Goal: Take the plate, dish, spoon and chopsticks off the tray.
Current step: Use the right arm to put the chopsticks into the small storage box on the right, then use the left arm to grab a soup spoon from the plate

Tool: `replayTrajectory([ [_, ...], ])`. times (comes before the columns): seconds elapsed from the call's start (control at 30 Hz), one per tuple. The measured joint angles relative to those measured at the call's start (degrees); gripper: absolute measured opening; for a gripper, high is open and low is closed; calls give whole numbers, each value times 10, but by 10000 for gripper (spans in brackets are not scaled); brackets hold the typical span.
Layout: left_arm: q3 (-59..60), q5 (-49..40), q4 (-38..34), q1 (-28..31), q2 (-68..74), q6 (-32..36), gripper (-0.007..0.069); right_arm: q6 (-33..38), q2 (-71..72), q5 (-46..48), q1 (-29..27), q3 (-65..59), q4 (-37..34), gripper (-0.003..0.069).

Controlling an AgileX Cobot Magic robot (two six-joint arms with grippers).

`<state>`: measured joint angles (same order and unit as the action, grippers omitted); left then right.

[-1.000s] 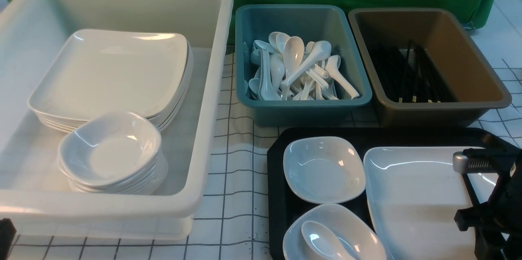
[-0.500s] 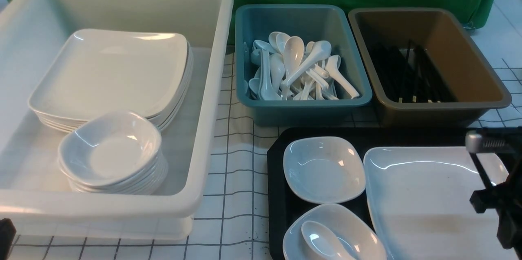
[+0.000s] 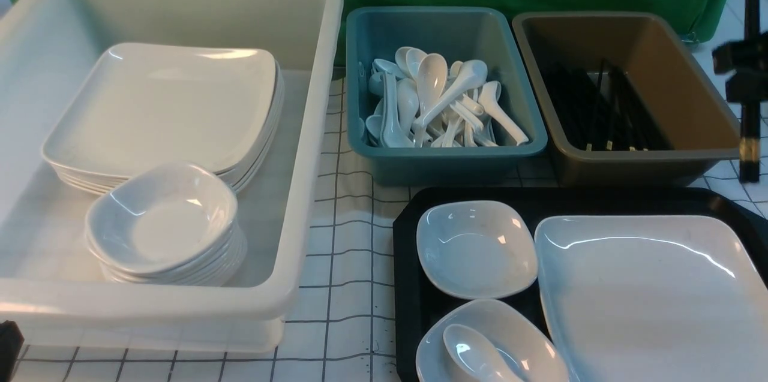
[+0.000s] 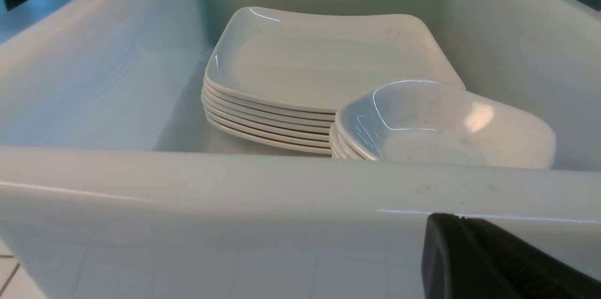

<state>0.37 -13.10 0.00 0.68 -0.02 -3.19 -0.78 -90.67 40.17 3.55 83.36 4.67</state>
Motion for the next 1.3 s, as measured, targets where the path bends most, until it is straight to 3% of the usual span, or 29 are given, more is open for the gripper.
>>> replayTrajectory([
  [0.33, 0, 0, 3, 0, 0, 0, 20, -18, -193, -258, 0, 65, -2, 185],
  [0.43, 0, 0, 3, 0, 0, 0, 20, -39, -243, -286, 0, 65, -2, 255],
  [0.5, 0, 0, 0, 0, 0, 0, 20, -68, -266, -257, 0, 65, -4, 327],
  [0.6, 0, 0, 0, 0, 0, 1, 20, -78, -270, -200, 1, 65, -7, 342],
  [0.7, 0, 0, 0, 0, 0, 1, 20, -61, -258, -119, 3, 65, -14, 265],
  [0.87, 0, 0, 0, 0, 0, 1, 20, -28, -189, -8, 3, 65, -16, 43],
  [1.07, 0, 0, 0, 0, 0, 1, 20, -4, -44, 116, 3, 64, -16, 30],
  [1.2, 0, 0, 3, 0, 0, 1, 20, -3, 37, 137, 3, 30, -19, 30],
  [1.3, 0, 0, 3, 0, 0, 0, 20, -3, 151, 129, 3, -64, -33, 30],
])
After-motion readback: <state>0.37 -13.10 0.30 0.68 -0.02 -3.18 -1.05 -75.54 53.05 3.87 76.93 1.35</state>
